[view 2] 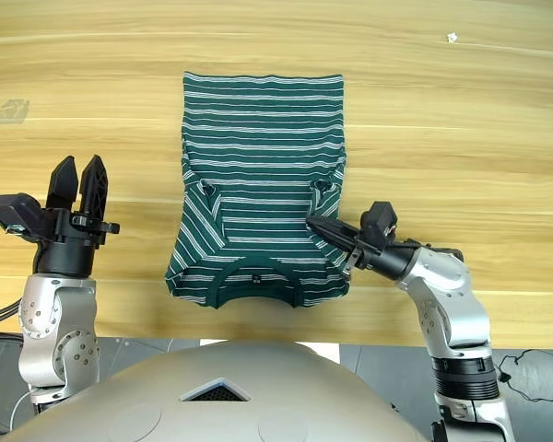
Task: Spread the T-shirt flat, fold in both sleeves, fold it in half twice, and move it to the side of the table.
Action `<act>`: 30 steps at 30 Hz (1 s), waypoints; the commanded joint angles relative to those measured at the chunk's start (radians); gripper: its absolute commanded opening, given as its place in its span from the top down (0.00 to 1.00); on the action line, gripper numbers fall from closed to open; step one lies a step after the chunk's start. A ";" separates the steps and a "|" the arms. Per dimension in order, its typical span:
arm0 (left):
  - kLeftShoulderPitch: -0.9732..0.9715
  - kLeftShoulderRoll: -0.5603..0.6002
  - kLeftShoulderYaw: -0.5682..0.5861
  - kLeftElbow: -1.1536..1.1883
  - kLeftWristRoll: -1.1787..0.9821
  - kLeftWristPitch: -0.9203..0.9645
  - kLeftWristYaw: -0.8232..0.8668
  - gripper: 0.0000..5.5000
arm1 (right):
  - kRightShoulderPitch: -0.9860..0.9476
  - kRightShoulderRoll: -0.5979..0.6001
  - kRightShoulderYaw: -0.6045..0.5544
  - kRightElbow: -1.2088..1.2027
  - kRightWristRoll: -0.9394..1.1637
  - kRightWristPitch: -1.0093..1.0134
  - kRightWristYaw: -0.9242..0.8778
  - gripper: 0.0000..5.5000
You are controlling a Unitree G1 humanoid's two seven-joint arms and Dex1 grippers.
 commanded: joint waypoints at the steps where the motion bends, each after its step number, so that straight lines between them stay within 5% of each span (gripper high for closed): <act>1: 0.009 -0.006 -0.005 0.007 0.009 0.007 -0.006 0.60 | -0.008 0.003 0.019 0.007 -0.042 -0.023 -0.017 1.00; 26: 0.001 -0.011 -0.017 0.029 0.022 0.000 -0.009 0.60 | 0.006 0.017 0.095 0.002 -0.043 -0.027 0.001 1.00; 30: 0.001 -0.013 -0.019 0.034 0.024 -0.003 -0.010 0.60 | 0.022 0.001 0.096 -0.032 0.019 0.031 0.035 0.87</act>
